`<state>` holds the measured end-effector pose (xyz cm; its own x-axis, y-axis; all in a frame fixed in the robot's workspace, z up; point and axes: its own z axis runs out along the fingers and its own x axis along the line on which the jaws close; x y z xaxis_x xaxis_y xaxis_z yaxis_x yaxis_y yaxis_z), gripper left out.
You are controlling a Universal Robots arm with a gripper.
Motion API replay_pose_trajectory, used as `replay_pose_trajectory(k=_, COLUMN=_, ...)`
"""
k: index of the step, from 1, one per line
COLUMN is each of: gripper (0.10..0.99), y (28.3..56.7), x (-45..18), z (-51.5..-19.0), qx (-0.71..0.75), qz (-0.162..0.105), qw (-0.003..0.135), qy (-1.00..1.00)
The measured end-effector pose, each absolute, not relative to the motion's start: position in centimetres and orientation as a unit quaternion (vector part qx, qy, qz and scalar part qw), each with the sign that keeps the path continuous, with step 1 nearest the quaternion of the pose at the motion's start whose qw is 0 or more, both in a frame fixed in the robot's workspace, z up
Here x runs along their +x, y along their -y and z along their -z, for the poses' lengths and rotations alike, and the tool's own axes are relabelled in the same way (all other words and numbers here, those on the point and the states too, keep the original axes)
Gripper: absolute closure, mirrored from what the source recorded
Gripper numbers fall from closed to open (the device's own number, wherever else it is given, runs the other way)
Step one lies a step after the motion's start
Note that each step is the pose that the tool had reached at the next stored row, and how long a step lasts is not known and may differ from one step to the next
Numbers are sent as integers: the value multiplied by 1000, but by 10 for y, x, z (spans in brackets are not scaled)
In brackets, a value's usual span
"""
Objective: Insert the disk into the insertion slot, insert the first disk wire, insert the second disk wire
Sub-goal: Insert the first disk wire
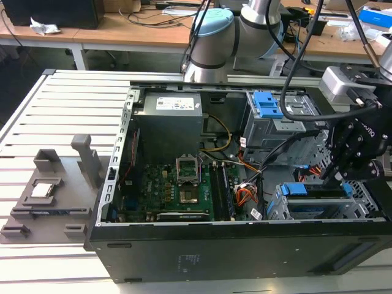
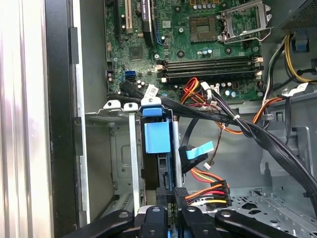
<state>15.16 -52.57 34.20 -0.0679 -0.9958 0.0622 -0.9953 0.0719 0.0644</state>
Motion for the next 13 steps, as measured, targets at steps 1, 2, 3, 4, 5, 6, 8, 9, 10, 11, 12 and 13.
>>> replay_pose_trajectory(k=1, gripper=906, y=526, x=152, z=-342, qx=682, qz=2, qw=45, qy=730)
replay_pose_trajectory(k=2, gripper=906, y=526, x=152, z=-342, qx=684, qz=2, qw=45, qy=728)
replay_pose_trajectory(k=3, gripper=906, y=526, x=152, z=-342, qx=689, qz=2, qw=45, qy=723)
replay_pose_trajectory(k=4, gripper=906, y=526, x=152, z=-342, qx=692, qz=2, qw=45, qy=721)
replay_pose_trajectory(k=5, gripper=906, y=526, x=152, z=-342, qx=692, qz=2, qw=45, qy=720)
replay_pose_trajectory(k=6, gripper=906, y=526, x=152, z=-342, qx=693, qz=2, qw=45, qy=720)
replay_pose_trajectory(k=8, gripper=906, y=526, x=152, z=-342, qx=693, qz=2, qw=45, qy=720)
replay_pose_trajectory(k=9, gripper=906, y=526, x=152, z=-343, qx=693, qz=2, qw=45, qy=719)
replay_pose_trajectory(k=10, gripper=906, y=526, x=152, z=-344, qx=694, qz=2, qw=45, qy=719)
replay_pose_trajectory(k=11, gripper=906, y=526, x=152, z=-344, qx=694, qz=2, qw=44, qy=719)
replay_pose_trajectory(k=12, gripper=906, y=526, x=152, z=-344, qx=694, qz=2, qw=44, qy=719)
replay_pose_trajectory(k=13, gripper=906, y=526, x=152, z=-344, qx=694, qz=2, qw=44, qy=719)
